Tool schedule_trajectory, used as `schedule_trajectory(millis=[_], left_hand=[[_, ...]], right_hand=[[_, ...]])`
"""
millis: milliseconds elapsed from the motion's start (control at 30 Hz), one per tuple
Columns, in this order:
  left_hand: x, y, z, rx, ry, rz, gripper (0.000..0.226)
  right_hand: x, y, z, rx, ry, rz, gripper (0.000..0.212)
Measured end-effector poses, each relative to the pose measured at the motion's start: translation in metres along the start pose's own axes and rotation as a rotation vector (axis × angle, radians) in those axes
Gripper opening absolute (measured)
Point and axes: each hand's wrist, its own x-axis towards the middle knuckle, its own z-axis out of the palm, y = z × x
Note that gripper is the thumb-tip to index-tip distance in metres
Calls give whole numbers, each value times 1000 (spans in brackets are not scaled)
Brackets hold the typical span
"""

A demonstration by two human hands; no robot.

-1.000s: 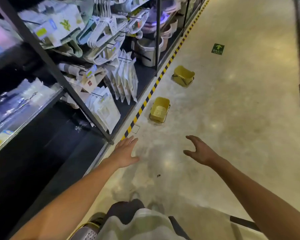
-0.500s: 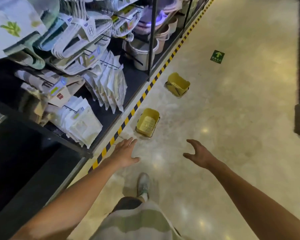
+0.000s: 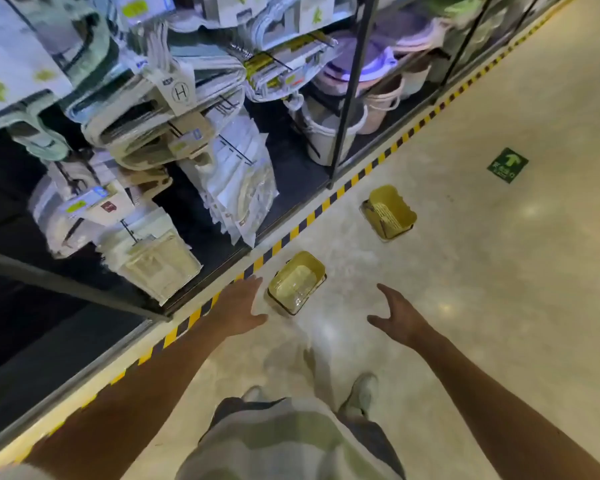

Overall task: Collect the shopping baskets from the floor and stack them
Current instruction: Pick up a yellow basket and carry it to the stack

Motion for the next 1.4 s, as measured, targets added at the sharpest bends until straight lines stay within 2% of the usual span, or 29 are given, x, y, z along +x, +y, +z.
schedule_trajectory(millis=[133,400,467,633,733,967,1233,1400], left_hand=[[2,33,0,-88,-17,-178,94],[36,69,19,-334,90,-393,96],[50,64,27,-378,125,-430,97],[86,39,48,-384,88,-502,98],[105,27,59,-467,66,-580,97],[199,-6,143,-681,15,-717,103],[352,-50,346,-912,-51,-849,124],[421,-74,447,-1115,60,-897,136]], right_hand=[[44,14,-44,-18,-111,-91,86],[157,9,-106,-243,-274,-230,94],[185,2,-107,-314,-297,-267,97],[257,-19,-94,-338,-328,-299,101],[297,-29,-82,-363,-380,-309,101],[432,-9,-6,-375,-519,-278,107],[612,104,154,-438,-593,-323,129],[685,169,238,-403,-626,-310,142]])
